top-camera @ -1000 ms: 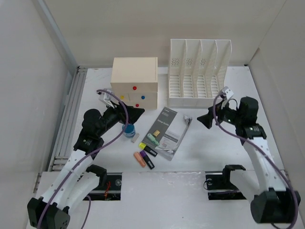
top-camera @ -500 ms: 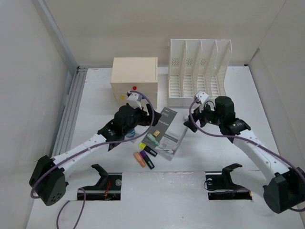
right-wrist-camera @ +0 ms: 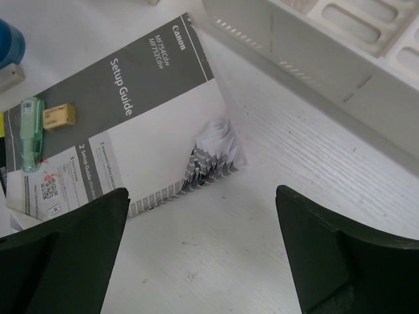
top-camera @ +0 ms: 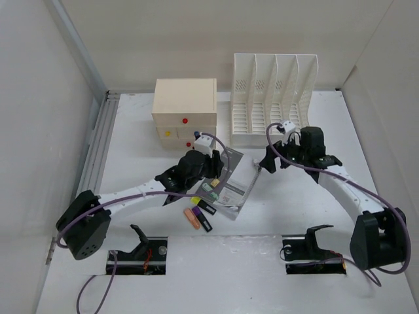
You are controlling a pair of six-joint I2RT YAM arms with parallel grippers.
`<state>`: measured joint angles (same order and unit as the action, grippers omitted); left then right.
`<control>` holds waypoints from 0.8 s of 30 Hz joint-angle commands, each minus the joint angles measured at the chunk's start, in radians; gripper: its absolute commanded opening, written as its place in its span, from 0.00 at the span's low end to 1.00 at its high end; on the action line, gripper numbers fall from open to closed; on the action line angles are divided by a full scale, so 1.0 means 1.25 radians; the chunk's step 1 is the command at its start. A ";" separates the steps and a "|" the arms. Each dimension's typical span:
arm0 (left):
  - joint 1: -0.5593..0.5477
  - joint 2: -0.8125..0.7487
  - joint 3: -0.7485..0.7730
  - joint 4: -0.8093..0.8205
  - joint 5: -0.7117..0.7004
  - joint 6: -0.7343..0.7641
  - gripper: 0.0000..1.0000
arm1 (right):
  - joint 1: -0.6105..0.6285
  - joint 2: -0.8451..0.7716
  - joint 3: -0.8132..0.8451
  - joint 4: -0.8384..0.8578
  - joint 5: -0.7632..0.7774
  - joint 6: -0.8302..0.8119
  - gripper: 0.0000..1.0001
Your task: Organize the desk
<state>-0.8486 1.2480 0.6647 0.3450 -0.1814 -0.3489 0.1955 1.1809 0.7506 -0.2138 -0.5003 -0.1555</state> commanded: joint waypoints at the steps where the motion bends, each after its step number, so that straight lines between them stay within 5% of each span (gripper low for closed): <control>1: -0.017 0.038 0.030 0.070 -0.030 0.045 0.42 | -0.018 0.020 -0.003 0.042 -0.067 0.049 1.00; 15: -0.014 0.176 0.030 0.214 -0.056 0.095 0.41 | -0.018 0.189 -0.027 0.112 -0.016 0.240 1.00; 24: 0.021 0.256 0.047 0.284 -0.006 0.111 0.37 | -0.018 0.320 -0.020 0.166 -0.084 0.291 1.00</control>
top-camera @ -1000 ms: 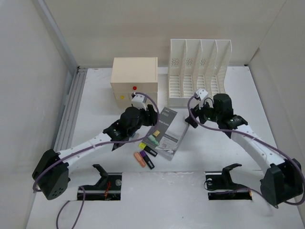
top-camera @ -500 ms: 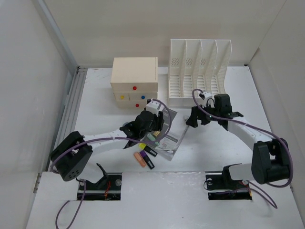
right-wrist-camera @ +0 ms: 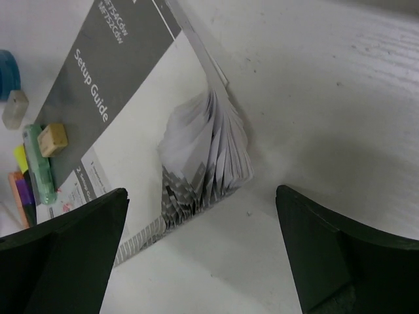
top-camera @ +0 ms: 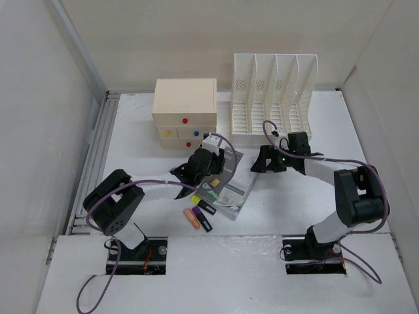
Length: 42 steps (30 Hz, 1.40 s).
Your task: Organize the desk
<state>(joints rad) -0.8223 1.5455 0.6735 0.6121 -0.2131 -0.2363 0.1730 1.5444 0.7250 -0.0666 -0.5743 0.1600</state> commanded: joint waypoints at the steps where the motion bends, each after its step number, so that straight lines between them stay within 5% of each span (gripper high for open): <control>1: 0.000 0.026 0.040 0.078 0.019 0.021 0.36 | 0.000 0.030 0.000 0.056 -0.035 0.039 1.00; 6: 0.000 0.083 0.066 0.086 0.056 0.014 0.21 | 0.000 0.080 0.009 0.075 -0.075 0.063 0.95; 13: 0.000 0.117 0.047 0.119 0.094 -0.004 0.12 | 0.047 0.116 0.018 0.075 -0.101 0.063 0.89; 19: 0.000 0.165 0.054 0.119 0.149 -0.020 0.00 | 0.076 0.124 0.018 0.075 -0.110 0.063 0.75; 28: -0.015 0.242 0.120 0.077 0.205 -0.027 0.00 | 0.076 0.098 0.025 0.075 -0.094 0.063 0.33; 32: -0.015 0.259 0.129 0.069 0.205 -0.027 0.00 | 0.065 0.090 0.025 0.075 -0.076 0.056 0.00; 42: 0.010 0.193 0.193 -0.028 0.185 -0.007 0.23 | -0.060 -0.083 0.053 0.046 -0.051 0.024 0.00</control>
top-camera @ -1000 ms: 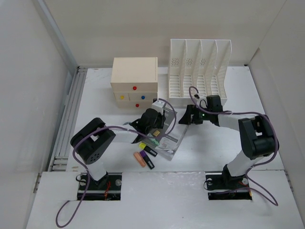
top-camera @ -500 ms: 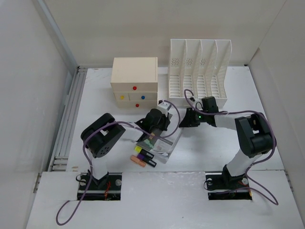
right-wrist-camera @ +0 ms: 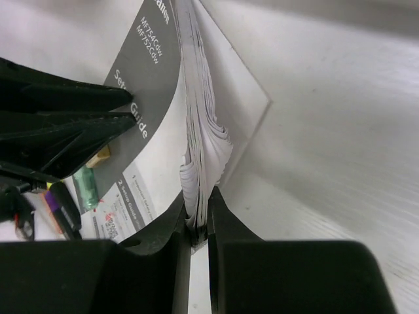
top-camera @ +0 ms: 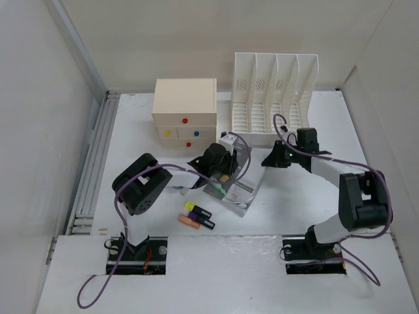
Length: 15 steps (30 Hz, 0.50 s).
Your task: Organize the desk
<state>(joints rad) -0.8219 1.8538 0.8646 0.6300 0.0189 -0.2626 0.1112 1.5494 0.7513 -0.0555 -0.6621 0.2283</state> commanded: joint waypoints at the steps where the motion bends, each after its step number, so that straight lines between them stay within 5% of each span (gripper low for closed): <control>1: 0.010 -0.053 0.049 -0.050 0.000 0.014 0.24 | -0.010 -0.105 0.039 0.037 0.019 -0.038 0.00; 15: 0.017 -0.165 -0.011 -0.081 -0.016 0.014 0.33 | 0.019 -0.243 0.091 -0.048 0.044 -0.126 0.00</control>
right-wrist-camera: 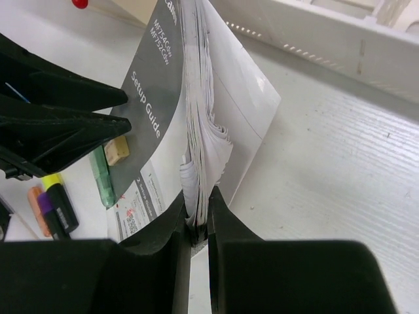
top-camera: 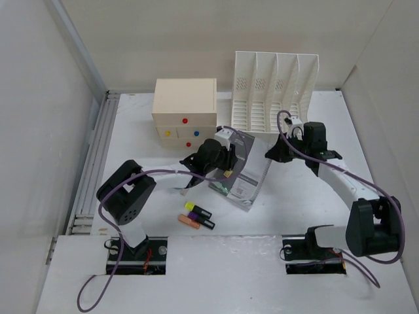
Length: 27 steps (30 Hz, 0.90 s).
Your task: Organize the desk
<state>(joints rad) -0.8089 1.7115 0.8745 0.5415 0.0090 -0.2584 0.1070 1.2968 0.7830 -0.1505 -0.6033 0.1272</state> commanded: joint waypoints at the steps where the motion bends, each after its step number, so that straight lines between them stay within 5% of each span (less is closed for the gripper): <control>1: 0.007 -0.063 -0.019 -0.010 -0.016 0.010 0.33 | 0.031 -0.056 0.066 0.019 -0.003 -0.045 0.00; 10: 0.007 -0.119 -0.048 -0.025 -0.016 0.010 0.34 | 0.152 -0.144 0.131 0.000 0.154 -0.123 0.00; 27: 0.014 -0.241 -0.079 -0.074 0.001 -0.004 0.34 | 0.161 -0.160 0.370 -0.008 0.363 -0.221 0.00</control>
<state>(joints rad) -0.7959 1.4963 0.7792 0.4419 -0.0048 -0.2600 0.3027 1.1522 1.1442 -0.2829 -0.2165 -0.1226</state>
